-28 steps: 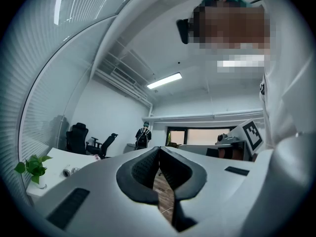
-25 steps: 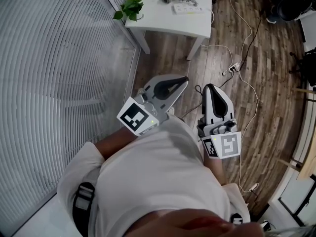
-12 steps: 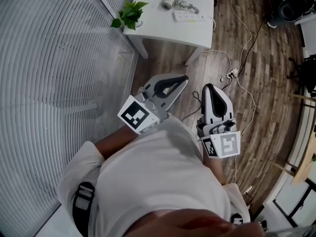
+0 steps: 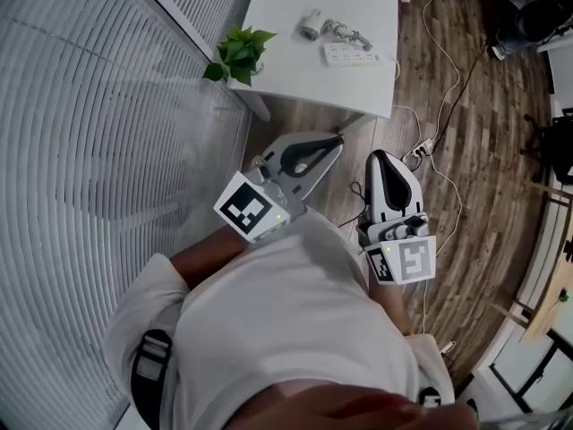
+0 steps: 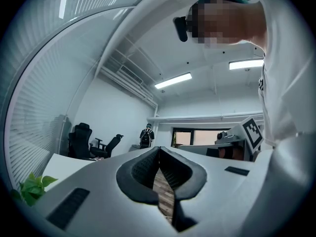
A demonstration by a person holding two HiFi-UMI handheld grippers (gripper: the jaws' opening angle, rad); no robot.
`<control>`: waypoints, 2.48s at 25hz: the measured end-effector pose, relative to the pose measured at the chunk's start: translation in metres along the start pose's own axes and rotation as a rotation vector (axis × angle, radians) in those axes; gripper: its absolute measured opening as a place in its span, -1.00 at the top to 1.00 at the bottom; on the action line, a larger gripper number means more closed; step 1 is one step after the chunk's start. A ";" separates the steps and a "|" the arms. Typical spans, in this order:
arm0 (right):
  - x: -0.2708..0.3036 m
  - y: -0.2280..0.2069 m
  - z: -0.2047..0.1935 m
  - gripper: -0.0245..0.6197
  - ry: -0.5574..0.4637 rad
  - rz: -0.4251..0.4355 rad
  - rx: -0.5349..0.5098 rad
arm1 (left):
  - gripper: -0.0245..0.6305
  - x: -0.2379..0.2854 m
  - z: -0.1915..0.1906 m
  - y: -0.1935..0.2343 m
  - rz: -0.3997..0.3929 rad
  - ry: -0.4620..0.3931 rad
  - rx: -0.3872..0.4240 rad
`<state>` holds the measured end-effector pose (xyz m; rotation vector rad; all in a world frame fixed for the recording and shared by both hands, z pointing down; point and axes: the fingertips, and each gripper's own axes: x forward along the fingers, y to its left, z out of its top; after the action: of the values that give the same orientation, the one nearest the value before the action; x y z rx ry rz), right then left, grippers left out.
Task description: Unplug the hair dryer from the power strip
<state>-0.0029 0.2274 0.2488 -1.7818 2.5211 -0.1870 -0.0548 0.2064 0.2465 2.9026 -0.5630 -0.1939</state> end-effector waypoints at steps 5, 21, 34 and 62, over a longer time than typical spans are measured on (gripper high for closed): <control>0.050 -0.007 0.002 0.82 0.000 -0.010 -0.006 | 0.84 0.007 -0.003 0.047 -0.009 0.015 -0.005; 0.116 -0.033 -0.003 0.82 0.029 -0.061 -0.006 | 0.84 0.031 -0.002 0.113 -0.031 0.024 -0.019; 0.127 -0.093 -0.007 0.82 0.032 -0.079 0.015 | 0.84 0.090 -0.008 0.127 -0.048 0.055 0.005; 0.216 -0.275 -0.007 0.82 0.095 0.024 -0.055 | 0.84 0.272 -0.037 0.205 0.066 0.137 0.022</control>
<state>0.1808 -0.0662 0.2966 -1.8028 2.6363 -0.2084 0.1278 -0.0784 0.2976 2.8843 -0.6400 0.0209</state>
